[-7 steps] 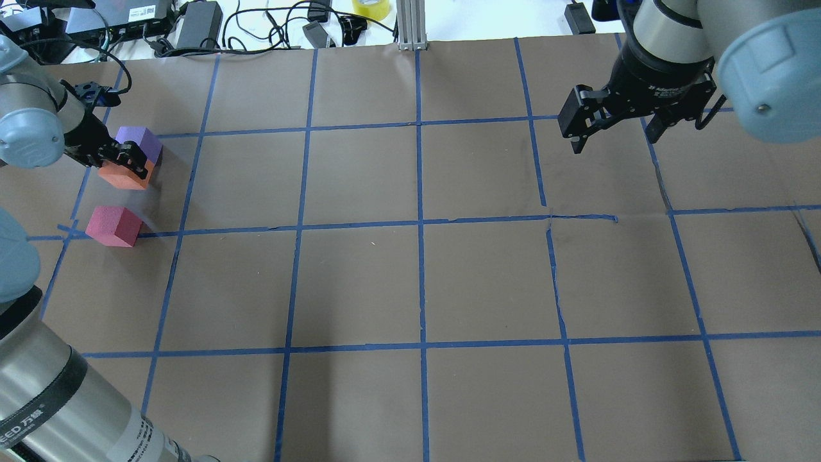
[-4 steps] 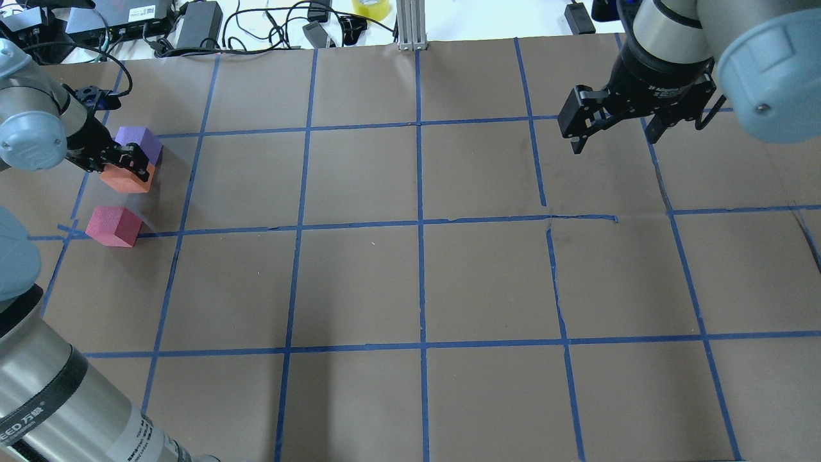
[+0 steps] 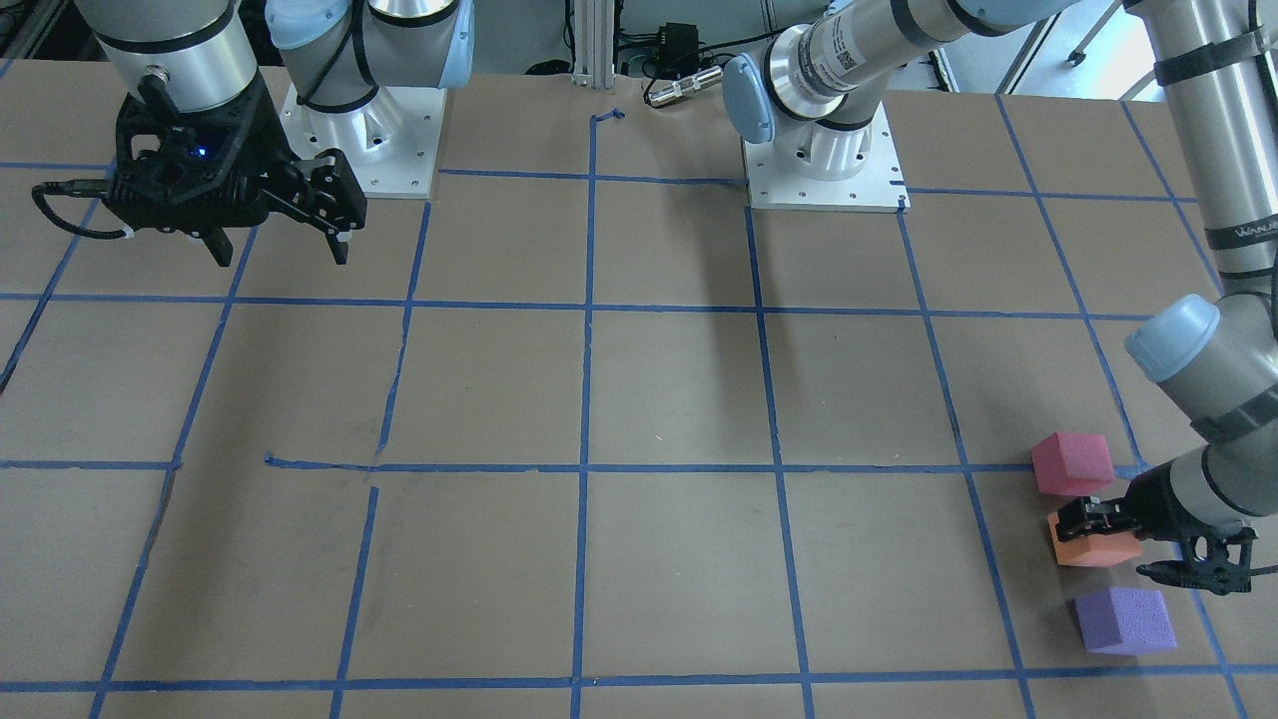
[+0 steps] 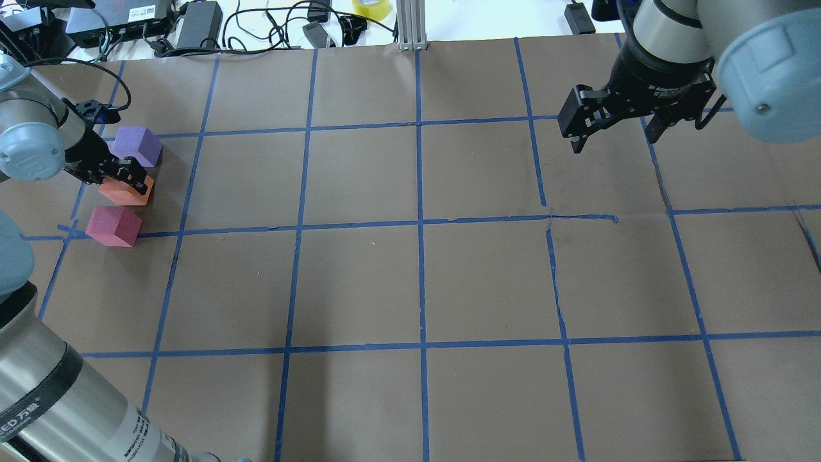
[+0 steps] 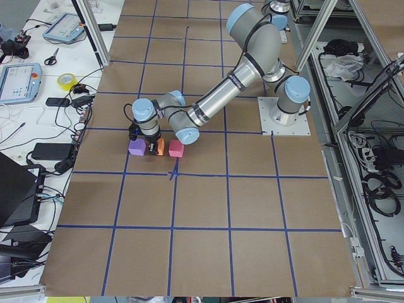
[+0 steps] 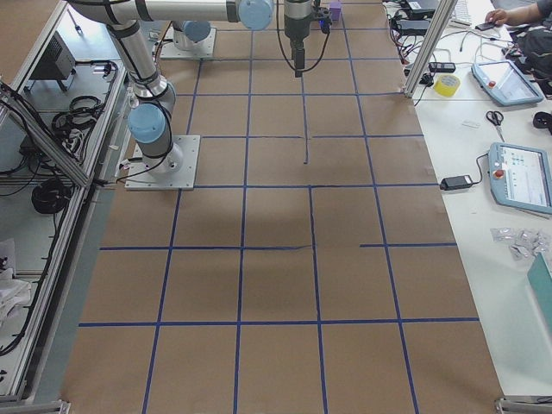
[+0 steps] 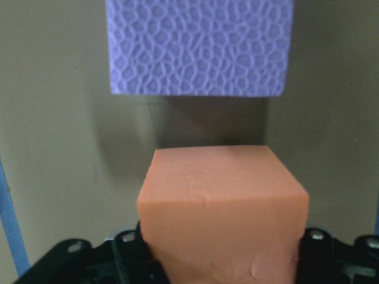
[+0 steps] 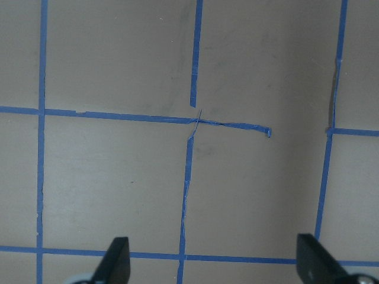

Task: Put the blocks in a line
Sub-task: 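Place the orange block between the purple and pink blocks, release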

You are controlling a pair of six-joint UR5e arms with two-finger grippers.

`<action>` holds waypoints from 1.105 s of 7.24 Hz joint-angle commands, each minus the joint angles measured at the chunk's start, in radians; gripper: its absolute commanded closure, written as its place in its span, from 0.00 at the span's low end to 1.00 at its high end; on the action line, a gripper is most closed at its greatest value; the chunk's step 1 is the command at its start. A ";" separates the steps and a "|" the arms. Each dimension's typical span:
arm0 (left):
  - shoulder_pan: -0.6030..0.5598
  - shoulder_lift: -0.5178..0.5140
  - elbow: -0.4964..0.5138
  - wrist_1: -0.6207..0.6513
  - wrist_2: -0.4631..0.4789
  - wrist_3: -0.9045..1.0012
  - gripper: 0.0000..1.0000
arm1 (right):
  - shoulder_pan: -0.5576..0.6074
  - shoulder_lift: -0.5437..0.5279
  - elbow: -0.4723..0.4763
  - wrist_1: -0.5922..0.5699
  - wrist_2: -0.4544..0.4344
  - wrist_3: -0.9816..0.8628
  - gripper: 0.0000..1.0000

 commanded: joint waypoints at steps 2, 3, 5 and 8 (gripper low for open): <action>0.001 0.005 -0.024 0.032 0.005 0.032 0.00 | 0.000 0.000 0.000 0.000 0.001 0.000 0.00; 0.001 0.023 -0.024 0.019 0.012 0.038 0.00 | 0.000 0.000 0.000 0.000 0.001 0.000 0.00; -0.018 0.136 -0.018 -0.144 0.084 0.029 0.00 | 0.000 0.000 0.000 0.000 0.001 0.000 0.00; -0.071 0.437 -0.007 -0.633 0.085 -0.113 0.00 | 0.000 0.000 0.000 0.000 0.001 0.000 0.00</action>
